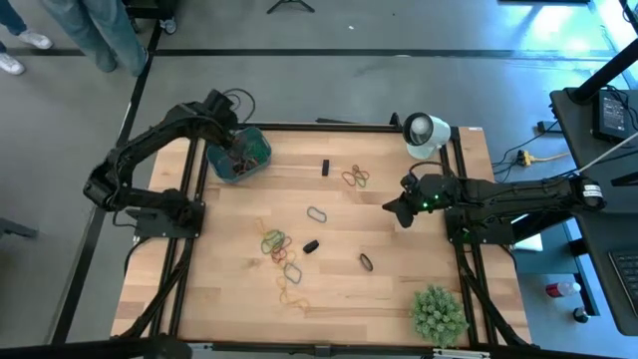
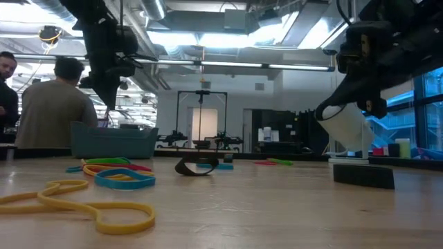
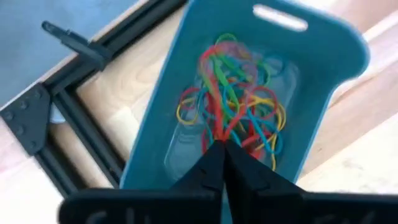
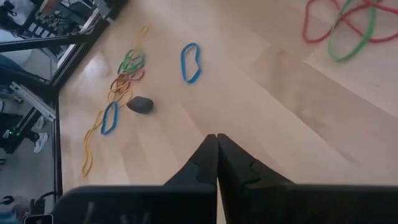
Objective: Pick and place rubber bands into bin
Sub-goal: Put the bottom right red rubber band into the bin
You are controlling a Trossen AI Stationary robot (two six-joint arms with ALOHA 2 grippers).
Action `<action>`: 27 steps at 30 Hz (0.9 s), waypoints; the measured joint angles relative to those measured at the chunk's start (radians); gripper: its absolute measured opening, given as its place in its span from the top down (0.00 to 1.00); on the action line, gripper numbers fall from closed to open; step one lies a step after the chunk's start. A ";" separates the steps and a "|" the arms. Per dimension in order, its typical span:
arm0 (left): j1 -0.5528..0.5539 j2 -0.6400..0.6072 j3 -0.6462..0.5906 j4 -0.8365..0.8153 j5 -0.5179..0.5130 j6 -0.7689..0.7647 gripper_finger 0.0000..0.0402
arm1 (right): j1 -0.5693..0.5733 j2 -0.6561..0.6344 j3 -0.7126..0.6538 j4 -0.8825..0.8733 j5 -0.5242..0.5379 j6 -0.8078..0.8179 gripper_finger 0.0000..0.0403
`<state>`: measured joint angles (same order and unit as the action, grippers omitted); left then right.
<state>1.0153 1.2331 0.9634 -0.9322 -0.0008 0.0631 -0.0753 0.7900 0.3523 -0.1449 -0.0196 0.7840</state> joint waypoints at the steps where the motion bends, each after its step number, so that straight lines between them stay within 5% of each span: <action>1: 0.019 0.000 0.000 0.008 0.014 0.019 1.00 | 0.000 0.007 0.000 0.005 0.000 0.001 0.99; 8: 0.061 0.003 0.000 -0.020 0.015 0.178 1.00 | 0.000 0.069 0.000 0.070 0.000 0.002 0.99; 13: 0.023 0.026 0.000 -0.108 -0.088 0.219 1.00 | 0.000 0.119 0.000 0.125 0.001 0.002 0.99; 27: -0.049 0.113 -0.168 0.020 -0.082 -0.068 1.00 | 0.000 0.219 0.000 0.199 0.002 0.027 0.99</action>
<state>0.9663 1.3457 0.7957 -0.9124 -0.0826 -0.0052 -0.0756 1.0088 0.3523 0.0545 -0.0173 0.8109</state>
